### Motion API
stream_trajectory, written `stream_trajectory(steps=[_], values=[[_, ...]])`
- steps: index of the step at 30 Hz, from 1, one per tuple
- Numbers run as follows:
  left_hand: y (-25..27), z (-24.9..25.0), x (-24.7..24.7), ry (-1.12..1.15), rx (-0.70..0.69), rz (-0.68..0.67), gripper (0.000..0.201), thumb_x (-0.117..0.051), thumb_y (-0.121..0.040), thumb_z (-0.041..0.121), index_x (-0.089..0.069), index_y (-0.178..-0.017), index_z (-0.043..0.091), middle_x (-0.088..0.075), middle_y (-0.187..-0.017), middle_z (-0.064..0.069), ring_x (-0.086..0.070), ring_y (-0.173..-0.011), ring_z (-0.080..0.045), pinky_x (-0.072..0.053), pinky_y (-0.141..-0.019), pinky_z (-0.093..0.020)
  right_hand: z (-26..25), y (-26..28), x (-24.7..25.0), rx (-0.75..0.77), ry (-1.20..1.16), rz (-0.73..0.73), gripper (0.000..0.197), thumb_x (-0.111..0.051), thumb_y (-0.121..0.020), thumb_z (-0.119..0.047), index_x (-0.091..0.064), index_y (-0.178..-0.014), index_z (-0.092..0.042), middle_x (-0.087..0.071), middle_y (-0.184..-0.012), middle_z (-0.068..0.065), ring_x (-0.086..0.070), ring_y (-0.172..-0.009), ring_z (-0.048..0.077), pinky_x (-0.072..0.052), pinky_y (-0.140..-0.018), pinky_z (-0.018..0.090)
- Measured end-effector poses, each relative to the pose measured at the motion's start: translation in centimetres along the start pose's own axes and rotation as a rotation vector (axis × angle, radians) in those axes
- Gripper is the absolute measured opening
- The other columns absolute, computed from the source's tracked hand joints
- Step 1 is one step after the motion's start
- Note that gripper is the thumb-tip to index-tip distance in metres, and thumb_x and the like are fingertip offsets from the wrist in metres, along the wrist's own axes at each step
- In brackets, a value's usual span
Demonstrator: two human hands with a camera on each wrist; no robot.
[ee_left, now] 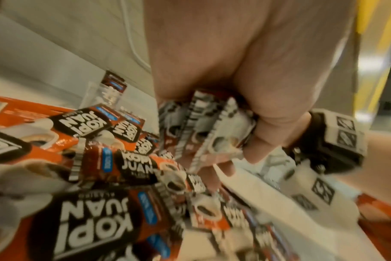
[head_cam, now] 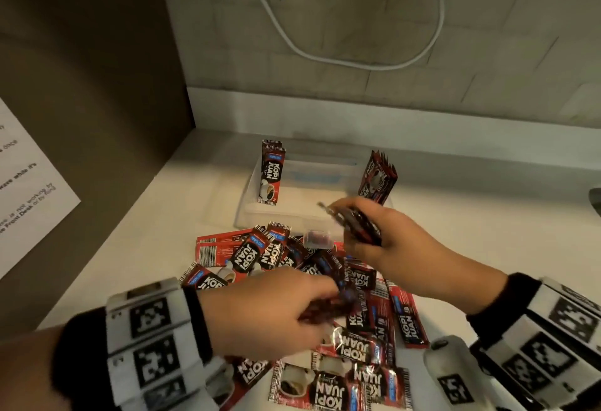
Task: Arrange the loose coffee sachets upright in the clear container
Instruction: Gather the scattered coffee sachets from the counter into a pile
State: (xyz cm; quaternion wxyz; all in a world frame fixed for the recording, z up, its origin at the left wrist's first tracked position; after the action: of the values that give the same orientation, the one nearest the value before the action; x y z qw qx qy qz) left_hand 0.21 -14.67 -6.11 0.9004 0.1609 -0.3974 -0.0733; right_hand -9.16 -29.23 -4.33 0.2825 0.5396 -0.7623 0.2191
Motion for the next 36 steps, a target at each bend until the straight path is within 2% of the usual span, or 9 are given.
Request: stream_trajectory(steps=[3, 7, 10, 13, 16, 19, 25, 30, 36], values=[[0.1, -0.3, 2.3, 0.190, 0.011, 0.084, 0.021, -0.064, -0.091, 0.029, -0.058, -0.111, 0.031, -0.067, -0.093, -0.003, -0.062, -0.072, -0.015, -0.054, -0.067, -0.029, -0.8, -0.4, 1.4, 0.016, -0.047, 0.176, 0.043, -0.072, -0.068, -0.044, -0.057, -0.098, -0.017, -0.061, -0.081, 0.007, -0.056, -0.068, 0.015, -0.048, -0.064, 0.032], [-1.1, -0.1, 5.9, 0.414, -0.016, 0.393, 0.022, -0.072, -0.080, 0.041, -0.060, -0.099, 0.038, -0.069, -0.094, 0.003, -0.066, -0.089, -0.021, -0.055, -0.080, -0.038, -0.1, -1.8, 3.0, 0.017, -0.367, 0.516, 0.011, -0.063, -0.088, -0.007, -0.054, -0.085, -0.001, -0.049, -0.060, 0.013, -0.044, -0.050, 0.010, -0.036, -0.047, 0.021], [-3.8, -0.2, 8.2, 0.793, 0.035, 0.600, 0.014, -0.068, -0.078, 0.028, -0.057, -0.086, 0.023, -0.049, -0.066, 0.005, -0.046, -0.063, -0.013, -0.035, -0.059, -0.030, 1.1, -2.9, 3.7, -0.030, -0.561, 0.674, 0.006, -0.058, -0.090, -0.016, -0.056, -0.086, -0.012, -0.047, -0.070, 0.007, -0.046, -0.063, 0.016, -0.039, -0.062, 0.028], [-7.2, 0.1, 9.6, 0.911, 0.028, 0.693, 0.009, -0.056, -0.091, 0.021, -0.049, -0.086, 0.018, -0.045, -0.071, -0.001, -0.043, -0.062, -0.013, -0.035, -0.056, -0.029, 2.1, -4.0, 3.7, -0.113, -0.609, 0.707, 0.023, -0.061, -0.086, -0.035, -0.058, -0.100, -0.016, -0.059, -0.091, 0.006, -0.058, -0.086, 0.016, -0.046, -0.086, 0.037], [-10.5, 0.7, 10.1, 0.817, 0.019, 0.668, 0.027, -0.049, -0.099, 0.021, -0.043, -0.125, 0.021, -0.052, -0.098, 0.002, -0.050, -0.082, -0.007, -0.042, -0.067, -0.018, 3.6, -4.9, 3.2, -0.187, -0.490, 0.716, 0.030, -0.057, -0.069, -0.062, -0.055, -0.098, -0.059, -0.054, -0.125, 0.001, -0.055, -0.115, 0.018, -0.040, -0.103, 0.049], [-13.6, 0.4, 9.2, 0.678, 0.083, 0.606, 0.056, -0.051, -0.098, 0.033, -0.026, -0.147, 0.023, -0.047, -0.132, -0.001, -0.047, -0.121, -0.018, -0.038, -0.104, -0.028, 5.2, -5.0, 2.6, -0.278, -0.374, 0.672, 0.024, -0.049, -0.067, -0.069, -0.042, -0.087, -0.080, -0.041, -0.139, -0.001, -0.047, -0.126, 0.023, -0.033, -0.107, 0.054], [-21.1, -3.6, 5.9, 0.681, 0.190, 0.559, 0.066, -0.064, -0.078, 0.040, -0.040, -0.139, 0.029, -0.051, -0.136, -0.011, -0.051, -0.124, -0.032, -0.042, -0.107, -0.048, 6.7, -4.7, 1.8, -0.298, -0.430, 0.562, 0.053, -0.052, -0.096, -0.034, -0.032, -0.145, -0.037, -0.055, -0.128, -0.006, -0.054, -0.115, 0.014, -0.044, -0.102, 0.035], [-19.6, -1.5, 5.7, 0.706, 0.171, 0.485, 0.055, -0.056, -0.093, 0.010, -0.032, -0.142, 0.016, -0.053, -0.135, -0.016, -0.051, -0.124, -0.033, -0.042, -0.106, -0.041, 8.3, -5.0, 1.5, -0.290, -0.376, 0.507, 0.073, -0.050, -0.097, -0.025, -0.003, -0.149, -0.043, -0.052, -0.137, 0.000, -0.052, -0.123, 0.018, -0.040, -0.108, 0.040], [-19.0, -1.3, 6.2, 0.585, 0.230, 0.287, 0.092, -0.049, -0.078, -0.012, -0.003, -0.151, 0.016, -0.054, -0.110, -0.023, -0.054, -0.107, -0.037, -0.050, -0.083, -0.042, 8.9, -5.3, 1.5, -0.284, -0.499, 0.479, 0.084, -0.051, -0.097, -0.010, 0.010, -0.150, -0.032, -0.052, -0.126, -0.003, -0.056, -0.108, 0.009, -0.043, -0.093, 0.026]])
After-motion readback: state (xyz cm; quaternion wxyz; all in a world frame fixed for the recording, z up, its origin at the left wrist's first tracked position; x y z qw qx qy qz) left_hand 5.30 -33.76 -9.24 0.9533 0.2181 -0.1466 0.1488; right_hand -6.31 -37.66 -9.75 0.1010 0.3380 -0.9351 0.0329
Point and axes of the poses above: each hand's wrist, its own y-axis away from the middle knuckle, its own x-axis out of the back of the hand, z = x × y, the point moved 2 cm from there along -y, towards the middle knuckle
